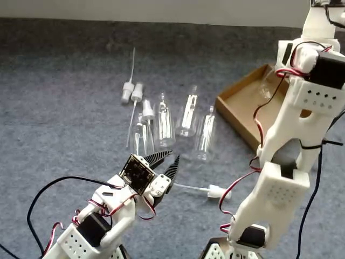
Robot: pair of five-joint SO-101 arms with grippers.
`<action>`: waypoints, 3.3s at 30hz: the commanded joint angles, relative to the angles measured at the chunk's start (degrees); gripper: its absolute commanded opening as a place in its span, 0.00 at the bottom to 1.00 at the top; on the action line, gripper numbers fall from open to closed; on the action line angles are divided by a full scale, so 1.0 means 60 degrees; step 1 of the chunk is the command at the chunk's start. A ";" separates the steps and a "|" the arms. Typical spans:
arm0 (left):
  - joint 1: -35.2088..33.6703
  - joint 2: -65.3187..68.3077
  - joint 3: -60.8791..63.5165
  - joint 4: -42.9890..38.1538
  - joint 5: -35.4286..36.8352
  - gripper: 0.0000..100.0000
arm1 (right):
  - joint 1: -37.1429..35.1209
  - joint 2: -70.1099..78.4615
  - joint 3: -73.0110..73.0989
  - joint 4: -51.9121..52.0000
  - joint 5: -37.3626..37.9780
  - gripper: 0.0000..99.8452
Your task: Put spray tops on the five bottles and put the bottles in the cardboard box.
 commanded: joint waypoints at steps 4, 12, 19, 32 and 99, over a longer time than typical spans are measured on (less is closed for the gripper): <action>-0.0960 -0.0051 0.0125 -0.0029 0.0015 0.01 | -0.0520 -0.1766 -0.0432 0.0198 0.0015 0.00; -0.1077 -0.0051 0.0154 -0.0029 0.0015 0.01 | -0.0549 -0.3451 -0.0168 0.0212 0.0015 0.00; -0.1077 -0.0051 0.0198 -0.0029 0.0015 0.01 | -0.1179 -0.6029 0.3480 0.0198 0.0015 0.00; -0.1077 -0.0051 0.0198 -0.0015 0.0015 0.01 | -0.2718 -0.8286 0.9692 0.0110 0.0000 0.01; -0.1004 -0.0051 0.0198 0.0029 0.0029 0.01 | -0.4359 -0.8388 2.2088 -0.8989 -0.2183 0.12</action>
